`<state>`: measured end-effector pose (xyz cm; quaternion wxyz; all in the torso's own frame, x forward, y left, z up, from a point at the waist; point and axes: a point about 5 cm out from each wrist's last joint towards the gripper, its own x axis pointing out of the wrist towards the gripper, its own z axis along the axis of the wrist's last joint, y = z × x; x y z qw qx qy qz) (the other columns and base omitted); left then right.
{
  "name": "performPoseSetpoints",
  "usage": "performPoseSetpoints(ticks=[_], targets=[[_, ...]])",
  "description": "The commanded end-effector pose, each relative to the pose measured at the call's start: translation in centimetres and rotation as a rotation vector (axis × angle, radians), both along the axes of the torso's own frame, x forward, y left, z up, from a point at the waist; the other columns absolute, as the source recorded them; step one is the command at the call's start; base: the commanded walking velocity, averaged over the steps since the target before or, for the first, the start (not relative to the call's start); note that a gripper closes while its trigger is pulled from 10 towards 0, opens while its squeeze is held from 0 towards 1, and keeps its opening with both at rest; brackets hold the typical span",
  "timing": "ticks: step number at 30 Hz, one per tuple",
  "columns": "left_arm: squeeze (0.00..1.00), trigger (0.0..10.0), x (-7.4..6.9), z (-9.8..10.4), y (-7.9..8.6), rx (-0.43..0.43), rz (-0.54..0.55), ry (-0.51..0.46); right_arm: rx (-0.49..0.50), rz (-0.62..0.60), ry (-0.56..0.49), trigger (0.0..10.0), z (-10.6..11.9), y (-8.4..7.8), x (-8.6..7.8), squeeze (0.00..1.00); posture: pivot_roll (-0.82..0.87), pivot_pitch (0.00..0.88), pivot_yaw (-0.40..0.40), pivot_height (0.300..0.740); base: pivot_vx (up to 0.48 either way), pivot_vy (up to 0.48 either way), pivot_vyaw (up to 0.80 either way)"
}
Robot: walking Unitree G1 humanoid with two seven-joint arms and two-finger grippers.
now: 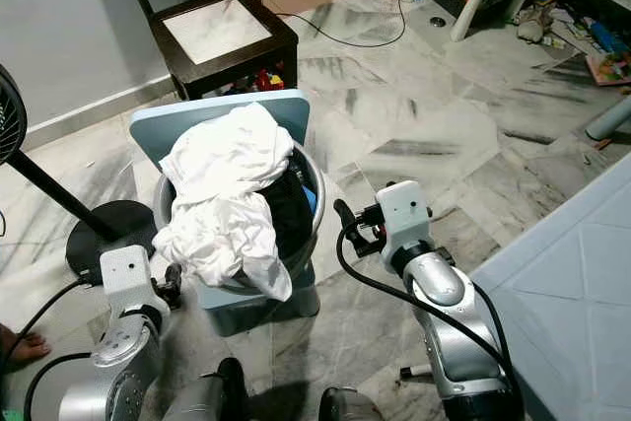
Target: Hang hanger
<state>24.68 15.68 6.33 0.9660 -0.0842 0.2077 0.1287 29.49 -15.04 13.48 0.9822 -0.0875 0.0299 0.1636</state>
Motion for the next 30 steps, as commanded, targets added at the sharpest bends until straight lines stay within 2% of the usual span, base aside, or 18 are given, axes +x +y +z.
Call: performPoseSetpoints(ticks=[1,7,12,13,14,15,21,30], targets=[[1.0,10.0,-0.5,-0.9,-3.1,-0.148,0.014,0.043,-0.002,-0.009,0.006,10.0,-0.2,-0.2,0.0,0.0,-0.04,0.235,-0.054,0.74,0.0,0.0,0.0],[1.0,10.0,-0.6,-2.4,-2.7,-0.198,0.045,0.066,-0.001,-0.013,0.005,10.0,-0.3,-0.2,0.0,0.0,-0.05,0.236,-0.052,0.74,0.0,0.0,0.0],[1.0,10.0,0.2,-2.1,-2.7,-0.239,0.059,0.026,-0.004,-0.015,0.006,10.0,-0.3,-0.5,-0.1,0.0,-0.05,0.237,-0.053,0.74,0.0,0.0,0.0],[0.11,10.0,0.4,-2.1,-2.8,-0.248,0.058,0.02,-0.005,-0.016,0.006,10.0,-0.3,-0.5,-0.1,0.0,-0.05,0.237,-0.053,0.74,0.0,0.0,0.0],[0.11,10.0,0.6,-2.1,-2.7,-0.245,0.061,0.018,-0.005,-0.018,0.004,10.0,-0.3,-0.5,-0.1,0.0,-0.06,0.237,-0.052,0.74,0.0,0.0,0.0],[0.0,10.0,0.8,-2.2,-2.6,-0.251,0.076,0.011,-0.006,-0.021,0.002,10.0,-0.2,-0.6,0.0,0.0,-0.06,0.237,-0.052,0.74,0.0,0.0,0.0],[0.0,10.0,1.8,-2.5,-2.1,-0.222,0.062,-0.012,-0.011,-0.031,0.002,10.0,-0.2,-0.9,-0.3,0.0,-0.07,0.242,-0.05,0.74,0.0,0.0,0.0],[0.0,10.0,3.1,-3.6,-1.8,-0.259,0.074,-0.006,-0.013,-0.027,-0.001,10.0,0.0,-0.9,-0.1,0.0,-0.08,0.25,-0.055,0.74,0.0,0.0,0.0]])
